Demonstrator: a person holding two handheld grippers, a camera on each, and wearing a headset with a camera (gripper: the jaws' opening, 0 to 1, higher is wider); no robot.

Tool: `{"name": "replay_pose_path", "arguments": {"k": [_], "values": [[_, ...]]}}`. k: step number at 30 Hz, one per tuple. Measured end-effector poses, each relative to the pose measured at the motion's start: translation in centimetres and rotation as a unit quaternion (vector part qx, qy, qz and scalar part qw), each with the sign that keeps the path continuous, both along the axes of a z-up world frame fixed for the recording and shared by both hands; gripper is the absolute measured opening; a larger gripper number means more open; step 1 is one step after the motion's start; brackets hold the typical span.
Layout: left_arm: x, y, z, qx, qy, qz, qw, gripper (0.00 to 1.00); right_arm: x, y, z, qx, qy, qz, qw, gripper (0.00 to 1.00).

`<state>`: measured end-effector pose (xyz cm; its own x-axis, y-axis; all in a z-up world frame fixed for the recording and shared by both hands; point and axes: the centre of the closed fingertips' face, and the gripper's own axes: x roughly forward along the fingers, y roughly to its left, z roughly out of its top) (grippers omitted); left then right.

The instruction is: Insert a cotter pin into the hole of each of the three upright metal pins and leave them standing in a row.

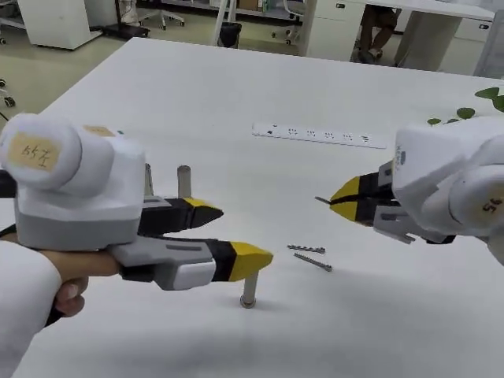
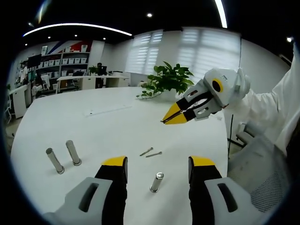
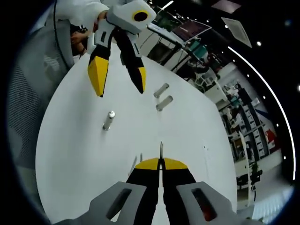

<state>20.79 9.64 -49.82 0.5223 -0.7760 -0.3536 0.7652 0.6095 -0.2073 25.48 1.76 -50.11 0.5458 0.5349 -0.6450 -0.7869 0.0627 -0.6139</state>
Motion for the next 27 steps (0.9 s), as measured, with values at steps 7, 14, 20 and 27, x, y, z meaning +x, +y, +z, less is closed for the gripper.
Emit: {"name": "replay_pose_path", "arguments": {"k": [7, 14, 20, 27], "values": [[0.5, -1.2, 1.2, -0.012, -0.002, -0.014, 0.9998, 0.40, -1.5, 0.6, 1.1, 0.009, -0.028, 0.000, 0.9996, 0.00], [0.4, -2.4, 1.9, -0.027, -0.007, -0.030, 0.9992, 0.28, -3.7, 2.4, 1.8, 0.021, -0.032, 0.021, 0.9991, 0.00], [0.0, -3.4, 2.2, -0.041, -0.002, -0.042, 0.9982, 0.19, -4.4, 3.8, 2.3, 0.031, -0.035, 0.035, 0.9983, 0.00], [-0.1, -3.5, 2.9, -0.061, 0.003, -0.044, 0.9971, 0.13, -4.6, 4.1, 2.2, 0.029, -0.035, 0.044, 0.9980, 0.00]]}}
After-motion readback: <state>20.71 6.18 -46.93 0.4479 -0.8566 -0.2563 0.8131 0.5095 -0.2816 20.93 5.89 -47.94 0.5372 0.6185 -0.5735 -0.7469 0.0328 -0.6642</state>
